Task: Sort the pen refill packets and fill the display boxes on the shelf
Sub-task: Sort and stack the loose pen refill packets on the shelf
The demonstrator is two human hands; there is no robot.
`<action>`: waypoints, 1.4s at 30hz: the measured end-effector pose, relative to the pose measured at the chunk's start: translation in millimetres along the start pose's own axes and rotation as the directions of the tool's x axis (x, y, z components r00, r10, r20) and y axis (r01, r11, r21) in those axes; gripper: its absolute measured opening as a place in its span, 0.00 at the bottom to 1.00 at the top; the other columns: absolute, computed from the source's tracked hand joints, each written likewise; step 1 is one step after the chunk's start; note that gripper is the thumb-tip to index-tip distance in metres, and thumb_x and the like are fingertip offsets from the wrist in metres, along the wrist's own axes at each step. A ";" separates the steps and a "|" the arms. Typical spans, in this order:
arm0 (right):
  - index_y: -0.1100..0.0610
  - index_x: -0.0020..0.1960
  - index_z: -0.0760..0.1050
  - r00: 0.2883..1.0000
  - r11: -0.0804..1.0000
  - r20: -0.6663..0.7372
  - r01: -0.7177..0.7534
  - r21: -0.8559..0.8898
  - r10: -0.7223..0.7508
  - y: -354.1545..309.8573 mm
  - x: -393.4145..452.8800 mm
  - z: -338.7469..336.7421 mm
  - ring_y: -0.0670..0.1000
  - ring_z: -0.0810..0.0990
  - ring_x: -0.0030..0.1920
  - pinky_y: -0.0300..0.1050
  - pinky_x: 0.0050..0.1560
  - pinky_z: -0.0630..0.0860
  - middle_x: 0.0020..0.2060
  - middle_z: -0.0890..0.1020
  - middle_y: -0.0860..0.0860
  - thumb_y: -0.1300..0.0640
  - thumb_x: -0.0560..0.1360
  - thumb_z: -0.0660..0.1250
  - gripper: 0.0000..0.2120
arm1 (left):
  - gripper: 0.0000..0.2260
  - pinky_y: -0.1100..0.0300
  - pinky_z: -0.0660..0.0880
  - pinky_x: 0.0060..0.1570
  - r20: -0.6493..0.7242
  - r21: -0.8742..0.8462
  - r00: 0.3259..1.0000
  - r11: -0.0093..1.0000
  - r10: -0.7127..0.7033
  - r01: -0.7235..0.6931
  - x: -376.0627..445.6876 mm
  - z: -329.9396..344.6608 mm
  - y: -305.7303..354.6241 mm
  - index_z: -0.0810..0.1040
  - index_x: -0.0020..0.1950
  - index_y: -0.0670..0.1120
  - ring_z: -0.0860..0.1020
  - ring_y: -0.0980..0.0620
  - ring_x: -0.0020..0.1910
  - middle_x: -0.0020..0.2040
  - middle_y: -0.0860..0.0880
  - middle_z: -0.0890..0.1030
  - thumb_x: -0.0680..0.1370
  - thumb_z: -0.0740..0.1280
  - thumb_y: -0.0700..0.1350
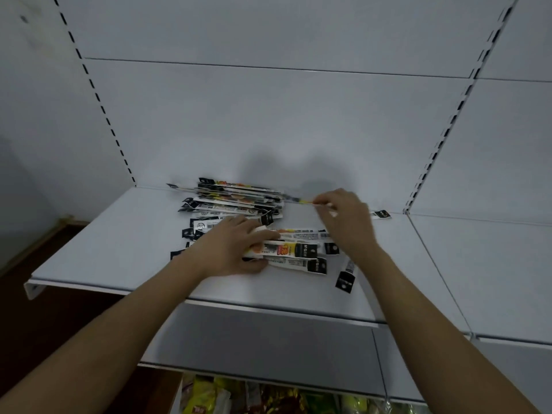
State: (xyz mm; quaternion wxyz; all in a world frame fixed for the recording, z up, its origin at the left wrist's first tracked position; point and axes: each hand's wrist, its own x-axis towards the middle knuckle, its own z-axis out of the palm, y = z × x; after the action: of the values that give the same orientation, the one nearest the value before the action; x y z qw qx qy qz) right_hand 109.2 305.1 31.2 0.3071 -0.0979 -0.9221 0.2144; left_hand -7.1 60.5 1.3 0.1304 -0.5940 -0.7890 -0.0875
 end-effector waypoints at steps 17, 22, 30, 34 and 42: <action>0.55 0.59 0.82 0.985 0.932 -0.066 -0.175 -0.318 0.162 18.9 10.7 10.9 0.61 0.76 0.51 0.50 0.46 0.65 0.49 0.81 0.56 0.63 0.80 0.63 0.12 | 0.32 0.47 0.69 0.65 -0.187 0.219 0.970 0.969 0.154 -0.111 -2.9 5.8 -42.8 0.68 0.73 0.53 0.76 0.46 0.65 0.65 0.50 0.79 0.76 0.61 0.70; 0.53 0.74 0.68 0.968 0.955 0.160 -0.146 -0.259 0.191 -39.7 20.3 13.0 0.58 0.67 0.68 0.55 0.62 0.68 0.69 0.71 0.55 0.57 0.82 0.61 0.21 | 0.38 0.45 0.65 0.68 -0.303 0.164 0.952 0.986 0.049 0.001 -4.5 5.1 -40.5 0.73 0.65 0.46 0.71 0.44 0.69 0.70 0.47 0.73 0.70 0.61 0.75; 0.66 0.66 0.68 0.591 0.562 0.089 -0.696 -0.448 0.802 1.9 -27.7 -14.1 0.65 0.68 0.66 0.55 0.60 0.70 0.64 0.69 0.65 0.64 0.78 0.62 0.17 | 0.27 0.46 0.69 0.66 -0.265 0.180 0.920 0.952 0.289 -0.248 0.2 7.6 -43.4 0.73 0.72 0.53 0.73 0.45 0.68 0.71 0.50 0.74 0.77 0.62 0.66; 0.64 0.59 0.78 0.856 0.802 -0.093 -0.510 -0.311 0.508 -19.1 -14.4 -3.6 0.63 0.76 0.55 0.45 0.45 0.65 0.54 0.79 0.63 0.71 0.74 0.60 0.16 | 0.24 0.50 0.72 0.58 -0.316 0.080 0.927 0.980 0.201 -0.185 -1.3 5.6 -44.8 0.81 0.58 0.50 0.79 0.46 0.57 0.58 0.51 0.82 0.76 0.62 0.67; 0.52 0.69 0.75 0.982 0.985 0.165 -0.116 0.132 0.093 -106.1 15.6 33.8 0.48 0.71 0.66 0.44 0.66 0.66 0.66 0.76 0.48 0.56 0.81 0.63 0.16 | 0.43 0.42 0.65 0.67 -0.318 0.093 0.944 0.994 0.085 -0.058 -15.2 -16.3 -48.5 0.72 0.69 0.47 0.72 0.42 0.68 0.68 0.46 0.75 0.67 0.62 0.78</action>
State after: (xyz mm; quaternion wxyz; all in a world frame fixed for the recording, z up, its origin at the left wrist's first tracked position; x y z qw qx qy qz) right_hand 71.0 204.3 63.4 0.2274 -0.1070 -0.9196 0.3018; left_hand -48.1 28.3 12.9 0.2846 -0.5944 -0.7379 -0.1456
